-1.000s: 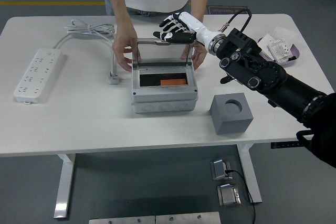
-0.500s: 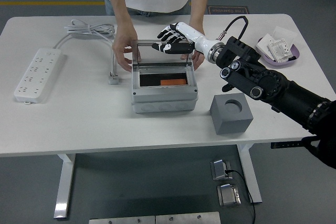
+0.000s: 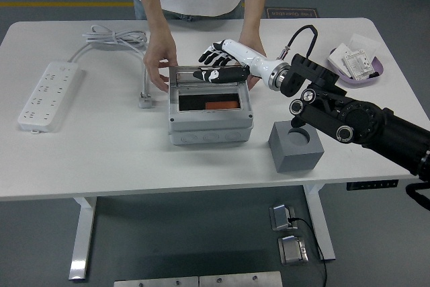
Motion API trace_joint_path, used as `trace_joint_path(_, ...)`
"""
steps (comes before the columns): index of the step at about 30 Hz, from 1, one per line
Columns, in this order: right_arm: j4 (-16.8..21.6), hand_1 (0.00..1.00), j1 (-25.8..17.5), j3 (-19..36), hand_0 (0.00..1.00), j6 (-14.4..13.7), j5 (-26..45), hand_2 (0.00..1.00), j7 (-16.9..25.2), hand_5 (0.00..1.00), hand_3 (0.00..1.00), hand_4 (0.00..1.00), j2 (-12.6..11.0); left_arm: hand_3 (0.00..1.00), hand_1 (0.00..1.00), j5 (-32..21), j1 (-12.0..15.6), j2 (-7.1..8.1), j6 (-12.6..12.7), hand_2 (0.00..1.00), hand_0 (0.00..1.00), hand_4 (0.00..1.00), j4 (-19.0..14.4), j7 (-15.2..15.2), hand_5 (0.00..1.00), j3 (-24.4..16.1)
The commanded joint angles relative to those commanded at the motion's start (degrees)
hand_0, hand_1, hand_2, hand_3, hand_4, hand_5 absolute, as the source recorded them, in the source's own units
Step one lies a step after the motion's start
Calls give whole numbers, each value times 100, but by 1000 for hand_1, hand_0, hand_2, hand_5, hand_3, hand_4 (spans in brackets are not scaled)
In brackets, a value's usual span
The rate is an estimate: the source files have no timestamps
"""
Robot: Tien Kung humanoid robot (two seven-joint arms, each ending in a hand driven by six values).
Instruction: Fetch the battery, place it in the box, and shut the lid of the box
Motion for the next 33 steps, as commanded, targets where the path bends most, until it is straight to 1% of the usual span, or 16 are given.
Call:
trace_joint_path(6,384,669,-134,-38,701,29,-114,721,-156,600,686,842,-145,618,677,-175,33,-2,3,633,628,665,-9,-51,195,140)
trace_joint_path(13,966,666,-335,-4,694,148,-378,725,-413,599,687,841,-412,618,677,-325,75,-8,7,633,628,664,-10,-86,192,235)
trace_joint_path(17,1154,661,-396,42,679,222,-484,727,-498,598,686,840,-495,618,677,-287,105,-15,6,633,627,664,-4,-64,192,180)
trace_joint_path(20,1210,661,-446,145,679,286,-555,727,-528,598,686,840,-532,618,677,-275,115,-22,3,633,627,664,-2,-57,192,165)
trace_joint_path(24,1273,655,-593,512,683,456,-709,732,-597,596,687,841,-657,618,676,-309,117,-35,4,634,626,665,1,-68,193,185)
trace_joint_path(27,1340,655,-759,863,683,603,-917,732,-642,596,687,841,-792,618,676,-237,129,-45,2,634,626,665,7,-38,193,106)
trace_joint_path(30,1437,656,-982,1258,682,709,-1248,731,-748,591,686,840,-915,618,676,-136,155,-52,2,633,625,665,18,5,194,-13)
trace_joint_path(33,1592,656,-1296,1729,682,806,-1615,731,-867,591,686,840,-1036,618,676,-156,190,-60,1,633,625,665,22,8,194,-28)
